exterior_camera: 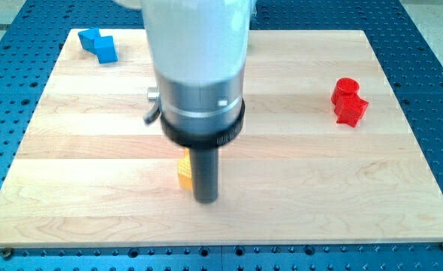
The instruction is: Separate the red star from the red circle
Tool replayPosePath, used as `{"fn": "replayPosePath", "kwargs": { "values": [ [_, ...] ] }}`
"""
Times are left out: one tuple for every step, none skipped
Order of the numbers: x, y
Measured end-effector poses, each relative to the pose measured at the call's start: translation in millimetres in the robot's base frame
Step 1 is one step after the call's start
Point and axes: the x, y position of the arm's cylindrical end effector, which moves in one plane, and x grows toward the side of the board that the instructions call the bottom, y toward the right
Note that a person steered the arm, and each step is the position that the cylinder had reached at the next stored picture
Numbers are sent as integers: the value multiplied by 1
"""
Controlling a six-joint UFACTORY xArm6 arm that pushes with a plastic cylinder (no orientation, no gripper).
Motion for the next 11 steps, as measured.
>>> {"fn": "replayPosePath", "kwargs": {
  "values": [
    [18,14],
    [35,-51],
    [-21,-20],
    [-67,26],
    [-14,64],
    [-21,191],
    [-68,274],
    [-114,296],
    [-134,271],
    [-131,198],
    [-93,187]
  ]
}}
